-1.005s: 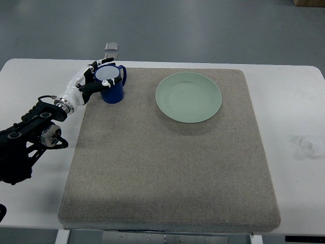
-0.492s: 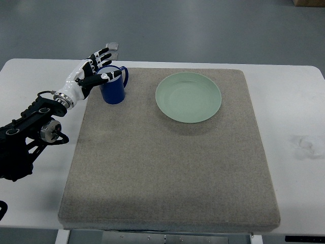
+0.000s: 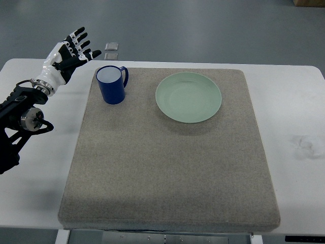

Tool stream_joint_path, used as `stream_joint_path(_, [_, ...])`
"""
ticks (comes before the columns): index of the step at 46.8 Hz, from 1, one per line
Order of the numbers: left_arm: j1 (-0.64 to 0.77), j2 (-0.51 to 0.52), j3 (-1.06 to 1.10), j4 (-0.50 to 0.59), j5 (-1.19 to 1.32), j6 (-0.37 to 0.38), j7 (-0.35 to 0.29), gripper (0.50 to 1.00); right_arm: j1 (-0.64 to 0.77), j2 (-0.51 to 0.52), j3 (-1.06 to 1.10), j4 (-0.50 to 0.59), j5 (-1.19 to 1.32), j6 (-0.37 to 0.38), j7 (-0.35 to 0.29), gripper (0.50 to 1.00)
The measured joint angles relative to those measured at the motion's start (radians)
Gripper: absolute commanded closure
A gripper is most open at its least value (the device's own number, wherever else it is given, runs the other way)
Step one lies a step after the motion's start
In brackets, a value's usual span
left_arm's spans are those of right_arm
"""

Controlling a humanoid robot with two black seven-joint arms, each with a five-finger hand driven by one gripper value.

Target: Place cup left of plate with left hand

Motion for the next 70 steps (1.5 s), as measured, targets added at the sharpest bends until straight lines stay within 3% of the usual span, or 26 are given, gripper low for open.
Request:
stream_joint_path(9, [-0.006,0.001,-0.014,0.001,-0.038,-0.022,0.000,0.506,0.000,0.000,0.000,0.000,0.000,0.000,0.000,0.568])
stream_joint_path(24, [-0.005,-0.007,-0.057,0.035,-0.052,-0.137,-0.002,0.506,0.000,0.000,0.000,0.000,0.000,0.000,0.000,0.568])
stream_joint_path(33, [-0.042,-0.020,-0.053,0.158,-0.217,-0.167,0.042,0.506,0.000,0.000,0.000,0.000,0.000,0.000,0.000,0.568])
stream_joint_path(39, [-0.064,-0.022,-0.053,0.163,-0.255,-0.164,0.081,0.506,0.000,0.000,0.000,0.000,0.000,0.000,0.000,0.568])
stream_joint_path(51, [-0.087,-0.041,-0.053,0.163,-0.247,-0.236,0.080,0.506,0.000,0.000,0.000,0.000,0.000,0.000,0.000,0.568])
stream_joint_path(63, [-0.107,-0.061,-0.056,0.174,-0.260,-0.227,0.080,0.506,0.000,0.000,0.000,0.000,0.000,0.000,0.000,0.568])
stream_joint_path(70, [-0.137,-0.087,-0.054,0.230,-0.262,-0.186,0.081,0.506,0.000,0.000,0.000,0.000,0.000,0.000,0.000,0.568])
